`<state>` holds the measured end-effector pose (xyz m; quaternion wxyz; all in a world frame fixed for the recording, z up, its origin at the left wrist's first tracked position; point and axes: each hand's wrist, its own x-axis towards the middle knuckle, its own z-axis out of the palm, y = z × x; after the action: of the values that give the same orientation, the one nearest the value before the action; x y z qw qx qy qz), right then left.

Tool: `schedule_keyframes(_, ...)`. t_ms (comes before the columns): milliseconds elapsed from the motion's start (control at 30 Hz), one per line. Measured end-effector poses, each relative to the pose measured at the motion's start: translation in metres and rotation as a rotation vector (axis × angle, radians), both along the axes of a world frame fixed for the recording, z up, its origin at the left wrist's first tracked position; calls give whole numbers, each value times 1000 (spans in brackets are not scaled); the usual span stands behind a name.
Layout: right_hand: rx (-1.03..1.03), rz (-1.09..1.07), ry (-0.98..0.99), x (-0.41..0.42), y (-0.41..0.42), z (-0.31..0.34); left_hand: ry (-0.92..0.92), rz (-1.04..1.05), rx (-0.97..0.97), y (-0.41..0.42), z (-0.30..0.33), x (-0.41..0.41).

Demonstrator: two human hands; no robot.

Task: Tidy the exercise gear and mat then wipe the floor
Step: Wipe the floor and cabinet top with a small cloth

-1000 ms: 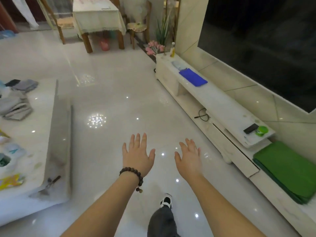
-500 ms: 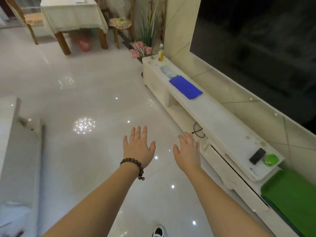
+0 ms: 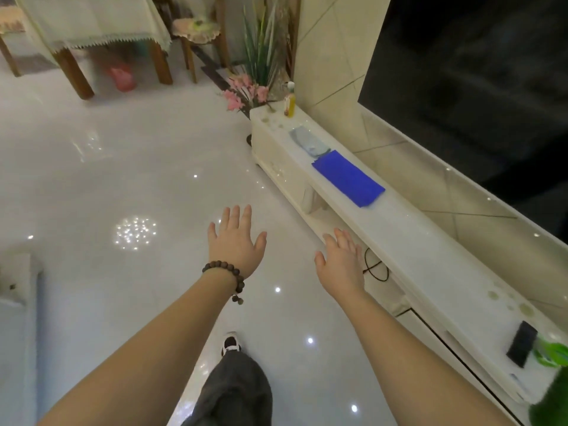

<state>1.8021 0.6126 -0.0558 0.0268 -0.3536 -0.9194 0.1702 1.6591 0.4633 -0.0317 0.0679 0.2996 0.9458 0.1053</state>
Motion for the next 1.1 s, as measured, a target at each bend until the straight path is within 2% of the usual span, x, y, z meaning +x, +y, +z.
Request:
schedule_keyframes(233,-6,-68,15,-165,37,15,8,-118,-46,47,9,-168)
schedule_keyframes(600,-35,-171,-107,-311,117,-8,-51,-253,-79,151,-15,-318)
schedule_keyframes(867,-34,-332,-112,-429,257,-38,-102,-382,-97,306,-48,-442)
schedule_keyframes(1100,-60,-465,-110,-520,379,-32,-98,-477,-160,445,-41,-560)
